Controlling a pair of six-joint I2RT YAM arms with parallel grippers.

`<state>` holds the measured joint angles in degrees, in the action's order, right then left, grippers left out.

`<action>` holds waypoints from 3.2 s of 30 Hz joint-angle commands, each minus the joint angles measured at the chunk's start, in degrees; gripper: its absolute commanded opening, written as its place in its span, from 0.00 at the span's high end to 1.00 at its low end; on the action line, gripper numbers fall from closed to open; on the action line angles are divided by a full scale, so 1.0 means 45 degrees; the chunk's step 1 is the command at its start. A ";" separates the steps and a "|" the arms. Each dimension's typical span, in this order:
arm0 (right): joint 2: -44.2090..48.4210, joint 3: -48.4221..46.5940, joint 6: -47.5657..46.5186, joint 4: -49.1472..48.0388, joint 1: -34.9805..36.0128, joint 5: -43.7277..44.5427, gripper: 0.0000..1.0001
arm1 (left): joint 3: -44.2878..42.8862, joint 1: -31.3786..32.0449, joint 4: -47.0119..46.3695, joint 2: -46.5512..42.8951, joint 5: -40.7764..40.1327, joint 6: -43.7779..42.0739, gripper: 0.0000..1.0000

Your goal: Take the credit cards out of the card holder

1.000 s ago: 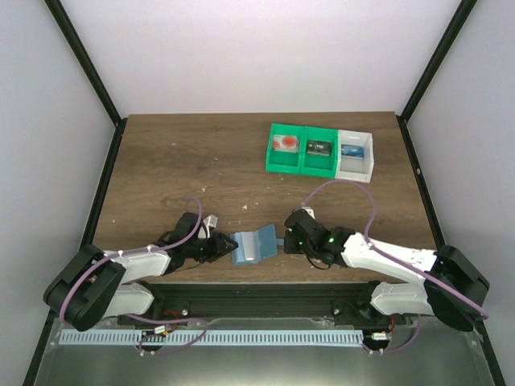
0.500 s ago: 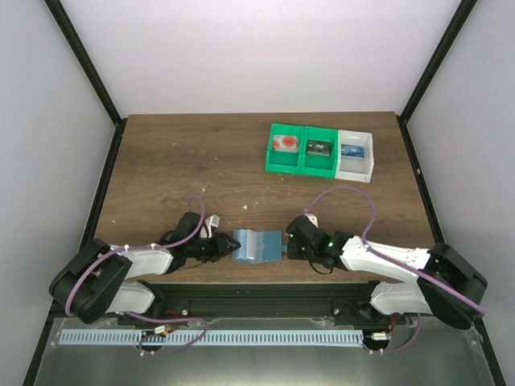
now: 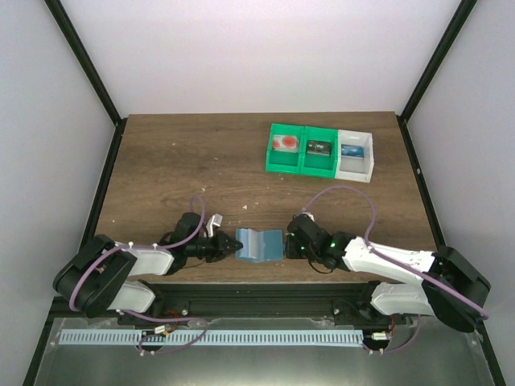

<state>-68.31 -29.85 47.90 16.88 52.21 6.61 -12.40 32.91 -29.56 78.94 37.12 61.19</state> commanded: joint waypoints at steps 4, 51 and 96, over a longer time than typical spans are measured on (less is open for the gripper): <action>0.0419 -0.1261 -0.0476 0.0861 -0.0058 -0.0322 0.71 | -0.0253 0.0020 0.0734 -0.0852 0.0110 -0.0108 1.00; -0.4790 -0.1610 -0.0616 -0.5425 0.0782 -0.5622 0.46 | -0.0641 0.0036 0.3626 -0.2661 -0.0486 -0.1117 0.89; -0.4153 -0.2644 -0.0517 -0.3604 0.1153 -0.4297 0.34 | -0.0319 0.0048 0.3619 -0.2751 -0.0243 -0.1138 1.00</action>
<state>-85.47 -39.00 46.09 0.84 56.84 -12.56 -14.15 32.95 -12.34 67.40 35.18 55.90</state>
